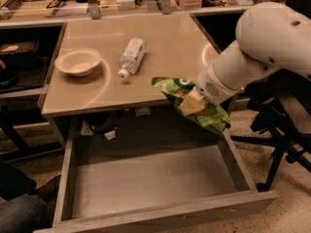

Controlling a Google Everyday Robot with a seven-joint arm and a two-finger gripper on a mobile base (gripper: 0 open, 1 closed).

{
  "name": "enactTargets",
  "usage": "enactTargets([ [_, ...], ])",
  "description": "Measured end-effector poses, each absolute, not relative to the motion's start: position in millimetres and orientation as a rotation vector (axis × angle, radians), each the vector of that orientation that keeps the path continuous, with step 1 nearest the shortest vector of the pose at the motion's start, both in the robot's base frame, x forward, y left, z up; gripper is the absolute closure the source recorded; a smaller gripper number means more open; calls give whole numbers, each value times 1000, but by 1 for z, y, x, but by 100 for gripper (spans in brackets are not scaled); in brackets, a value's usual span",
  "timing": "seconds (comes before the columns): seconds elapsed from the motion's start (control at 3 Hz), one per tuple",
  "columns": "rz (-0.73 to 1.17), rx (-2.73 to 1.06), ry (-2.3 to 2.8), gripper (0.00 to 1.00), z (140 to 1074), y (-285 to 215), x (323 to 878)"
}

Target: Place green rice chip bag into top drawer

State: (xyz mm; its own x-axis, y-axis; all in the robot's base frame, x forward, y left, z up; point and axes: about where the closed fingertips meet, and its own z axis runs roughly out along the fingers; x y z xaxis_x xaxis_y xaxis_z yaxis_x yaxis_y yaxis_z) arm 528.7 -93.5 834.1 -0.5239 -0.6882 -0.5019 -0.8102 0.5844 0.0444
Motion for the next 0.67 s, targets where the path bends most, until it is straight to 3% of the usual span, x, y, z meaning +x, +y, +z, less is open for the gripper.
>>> enactTargets([
  [0.33,454,-1203,2438,100,812,-85,481],
  [0.67,463,-1208,2453,100,805,-85,475],
])
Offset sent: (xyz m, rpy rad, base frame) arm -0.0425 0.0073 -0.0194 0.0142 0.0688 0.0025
